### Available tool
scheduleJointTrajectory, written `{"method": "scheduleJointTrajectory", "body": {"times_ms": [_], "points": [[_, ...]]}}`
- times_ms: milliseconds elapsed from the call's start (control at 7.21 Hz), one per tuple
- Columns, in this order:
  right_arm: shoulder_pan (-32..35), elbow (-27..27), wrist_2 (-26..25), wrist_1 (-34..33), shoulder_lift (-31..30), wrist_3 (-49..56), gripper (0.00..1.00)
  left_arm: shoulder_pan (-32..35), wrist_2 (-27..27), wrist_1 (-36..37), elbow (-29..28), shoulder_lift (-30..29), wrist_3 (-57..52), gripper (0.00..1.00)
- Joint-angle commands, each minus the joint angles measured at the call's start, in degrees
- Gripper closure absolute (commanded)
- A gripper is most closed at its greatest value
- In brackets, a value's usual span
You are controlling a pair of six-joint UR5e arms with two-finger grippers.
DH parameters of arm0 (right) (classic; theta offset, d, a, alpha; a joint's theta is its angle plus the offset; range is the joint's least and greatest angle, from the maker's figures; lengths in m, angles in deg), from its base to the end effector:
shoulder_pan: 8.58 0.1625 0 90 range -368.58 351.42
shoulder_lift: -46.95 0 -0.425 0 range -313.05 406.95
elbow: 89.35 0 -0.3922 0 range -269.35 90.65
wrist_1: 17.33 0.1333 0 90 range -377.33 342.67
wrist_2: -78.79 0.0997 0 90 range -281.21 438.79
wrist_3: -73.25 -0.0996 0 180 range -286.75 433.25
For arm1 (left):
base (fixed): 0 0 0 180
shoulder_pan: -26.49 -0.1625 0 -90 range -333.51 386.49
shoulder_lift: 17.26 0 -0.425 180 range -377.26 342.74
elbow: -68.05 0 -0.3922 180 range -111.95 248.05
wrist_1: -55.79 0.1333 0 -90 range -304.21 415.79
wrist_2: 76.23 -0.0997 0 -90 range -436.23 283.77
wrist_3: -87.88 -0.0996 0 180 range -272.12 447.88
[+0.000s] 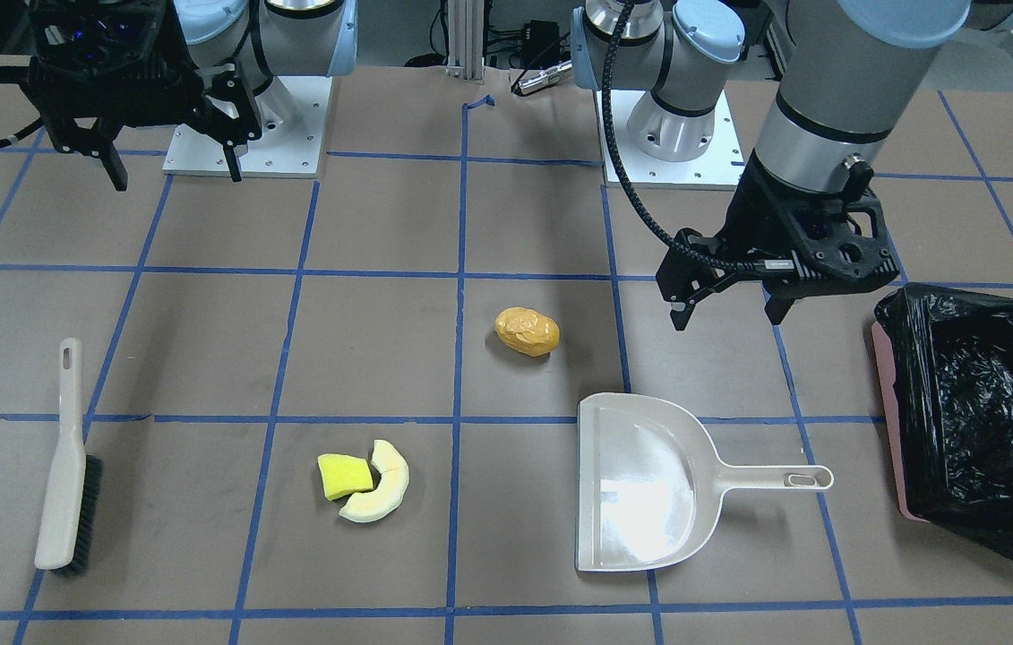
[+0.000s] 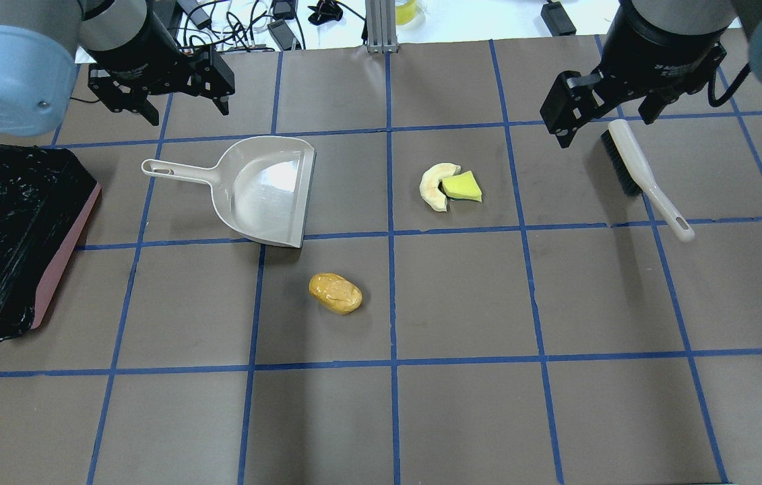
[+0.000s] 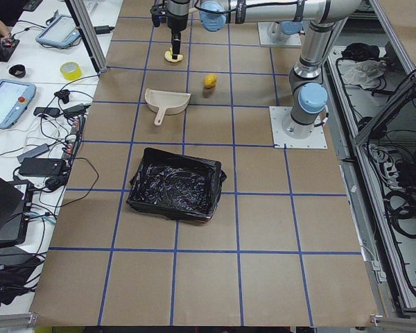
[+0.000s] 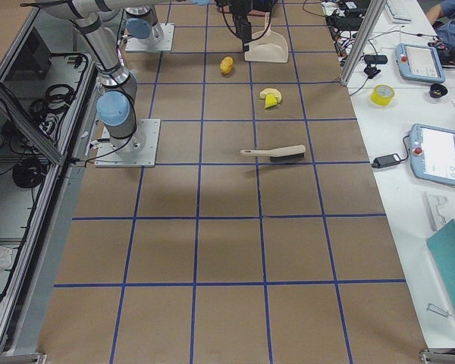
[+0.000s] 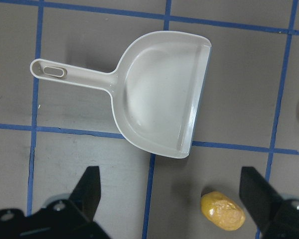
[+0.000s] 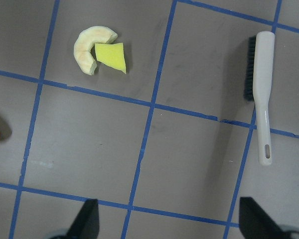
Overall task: Sweep and dump trash into bin
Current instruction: 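Reach the left gripper to the dustpan handle while the right gripper reaches the brush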
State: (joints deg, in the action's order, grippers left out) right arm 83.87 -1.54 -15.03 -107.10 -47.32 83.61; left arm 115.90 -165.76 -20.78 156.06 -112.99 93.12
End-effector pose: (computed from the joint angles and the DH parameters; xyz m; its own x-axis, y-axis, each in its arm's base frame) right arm 0.1466 -0.4621 0.5425 -0.9733 -0.2135 0.0847 -0.2211 0.9706 -0.0948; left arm -0.1285 -0.5502 0.4784 -0.9948 -0.0989 0.0234 -0.1014 0.9807 -0.1669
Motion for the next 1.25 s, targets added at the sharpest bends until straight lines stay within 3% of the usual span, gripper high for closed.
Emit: {"method": "scheduleJointTrajectory", "body": {"times_ms": [0, 416, 693, 832, 1109], "points": [[-0.2, 0.1, -0.2, -0.4, 0.3, 0.0, 0.00, -0.1, 0.2, -1.5, 0.4, 0.7, -0.5, 0.00], [-2.3, 0.4, -0.2, 0.9, 0.1, 0.9, 0.00, -0.7, -0.2, -0.6, 0.6, -0.6, -0.5, 0.00], [-3.8, 0.5, -0.2, 1.3, 0.3, 6.9, 0.01, -0.6, -0.1, -0.5, 0.4, 0.6, -0.5, 0.00], [-6.8, 0.9, -0.2, 1.3, 0.7, 8.6, 0.01, -1.0, 0.4, -0.5, -0.3, 0.2, -0.6, 0.00], [-17.7, 4.4, 0.7, 0.1, 4.8, 18.8, 0.03, -5.9, 0.6, -0.8, 0.0, -0.9, -14.6, 0.01]]}}
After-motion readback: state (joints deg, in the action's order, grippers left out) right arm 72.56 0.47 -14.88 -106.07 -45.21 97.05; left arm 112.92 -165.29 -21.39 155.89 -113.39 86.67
